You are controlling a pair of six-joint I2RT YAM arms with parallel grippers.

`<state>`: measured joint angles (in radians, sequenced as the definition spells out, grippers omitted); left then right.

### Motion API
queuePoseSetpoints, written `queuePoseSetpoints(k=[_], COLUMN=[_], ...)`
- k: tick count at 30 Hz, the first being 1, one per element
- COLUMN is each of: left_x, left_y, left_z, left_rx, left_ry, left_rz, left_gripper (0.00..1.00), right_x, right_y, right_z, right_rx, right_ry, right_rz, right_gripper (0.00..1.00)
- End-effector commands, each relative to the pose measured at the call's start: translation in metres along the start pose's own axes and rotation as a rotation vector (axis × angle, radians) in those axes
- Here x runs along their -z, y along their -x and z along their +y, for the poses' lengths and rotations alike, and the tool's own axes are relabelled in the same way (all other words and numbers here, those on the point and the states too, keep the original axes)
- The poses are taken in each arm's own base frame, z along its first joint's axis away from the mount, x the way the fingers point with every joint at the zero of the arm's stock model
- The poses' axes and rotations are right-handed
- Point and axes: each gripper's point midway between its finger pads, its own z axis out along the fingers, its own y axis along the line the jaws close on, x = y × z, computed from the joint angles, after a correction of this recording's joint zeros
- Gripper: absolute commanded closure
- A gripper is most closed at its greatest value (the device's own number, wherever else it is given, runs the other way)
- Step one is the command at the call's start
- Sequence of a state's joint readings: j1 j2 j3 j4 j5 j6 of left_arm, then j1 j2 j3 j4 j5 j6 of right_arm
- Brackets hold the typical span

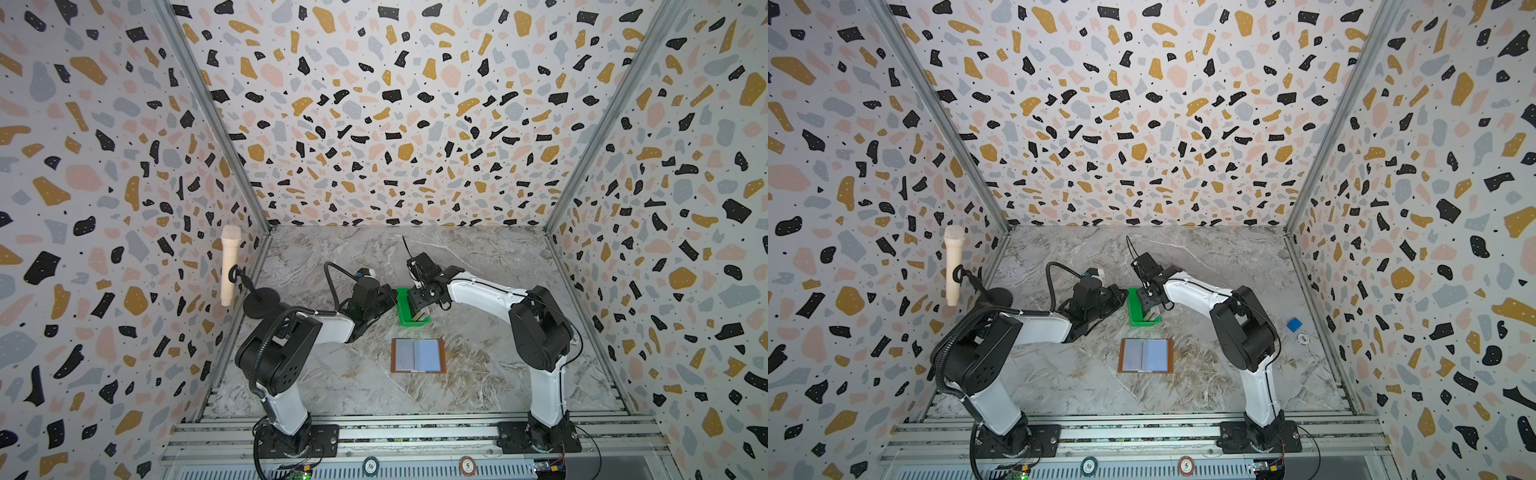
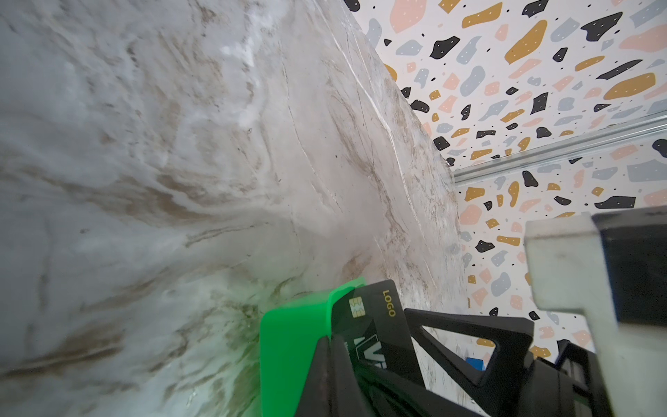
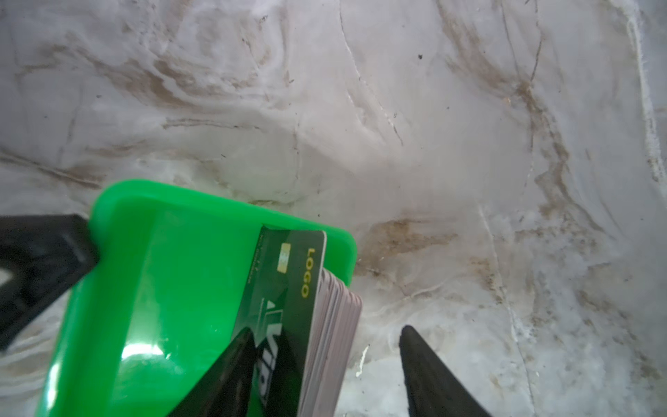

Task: Insert credit cards into a card holder
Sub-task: Pick up the credit card from the storage box.

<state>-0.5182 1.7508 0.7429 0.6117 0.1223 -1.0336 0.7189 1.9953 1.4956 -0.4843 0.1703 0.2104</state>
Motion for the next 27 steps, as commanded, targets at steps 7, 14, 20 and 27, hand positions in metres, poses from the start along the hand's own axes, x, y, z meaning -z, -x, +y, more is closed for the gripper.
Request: queuePoseSetpoints(k=[7, 14, 20, 27], left_x=[-0.0026, -0.0037, -0.0043, -0.0072], left_y=[-0.0038, -0.0043, -0.0044, -0.0051], left_z=[0.0038, 0.0038, 0.0038, 0.003], left_rx=[-0.007, -0.001, 0.001, 0.0], left_ry=[-0.003, -0.006, -0.007, -0.01], left_rz=[0.004, 0.006, 0.007, 0.013], left_gripper=[1.0, 1.0, 1.0, 1.0], right_x=[0.0191, 0.0184, 0.0183, 0.018], right_y=[0.0155, 0.0144, 0.0155, 0.0175], right_z=[-0.0013, 0.0035, 0.0055, 0.0053], right_rx=[0.014, 0.025, 0.02, 0.017], right_ry=[-0.017, -0.012, 0.0, 0.003], right_rz=[-0.034, -0.032, -0.037, -0.046], right_gripper=[0.52, 0.68, 0.79, 0.88])
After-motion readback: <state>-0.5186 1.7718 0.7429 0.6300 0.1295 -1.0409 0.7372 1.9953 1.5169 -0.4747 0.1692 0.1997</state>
